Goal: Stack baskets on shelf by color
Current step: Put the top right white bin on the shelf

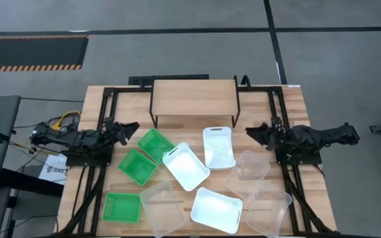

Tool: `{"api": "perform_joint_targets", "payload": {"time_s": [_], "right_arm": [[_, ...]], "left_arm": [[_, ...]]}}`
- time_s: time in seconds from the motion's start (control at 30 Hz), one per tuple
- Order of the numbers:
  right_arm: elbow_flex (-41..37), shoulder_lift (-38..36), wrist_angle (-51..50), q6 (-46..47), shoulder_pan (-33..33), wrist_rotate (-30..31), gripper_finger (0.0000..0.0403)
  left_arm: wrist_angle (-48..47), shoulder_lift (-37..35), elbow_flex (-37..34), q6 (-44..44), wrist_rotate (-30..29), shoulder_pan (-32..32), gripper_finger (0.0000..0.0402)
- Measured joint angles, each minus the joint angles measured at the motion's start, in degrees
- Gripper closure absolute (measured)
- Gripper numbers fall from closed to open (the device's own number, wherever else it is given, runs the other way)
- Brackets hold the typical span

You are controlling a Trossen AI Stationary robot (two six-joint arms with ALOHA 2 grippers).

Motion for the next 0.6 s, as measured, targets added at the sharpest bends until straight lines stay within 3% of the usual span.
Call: {"api": "perform_joint_targets", "payload": {"time_s": [0.13,0.37,0.6], "right_arm": [[0.08,0.00,2.54,4.05,-0.95,2.65,0.0177],[0.12,0.00,2.24,5.33,-3.59,6.40,0.0177],[0.19,0.00,2.49,10.42,-5.30,5.81,0.0177]], "left_arm": [[0.37,-0.01,0.00,-1.02,-1.12,0.00,0.0216],[1.07,-0.01,0.02,-11.03,-2.31,0.00,0.0216],[12.45,-0.01,0.07,-12.23,-0.52,0.00,0.0216]]}}
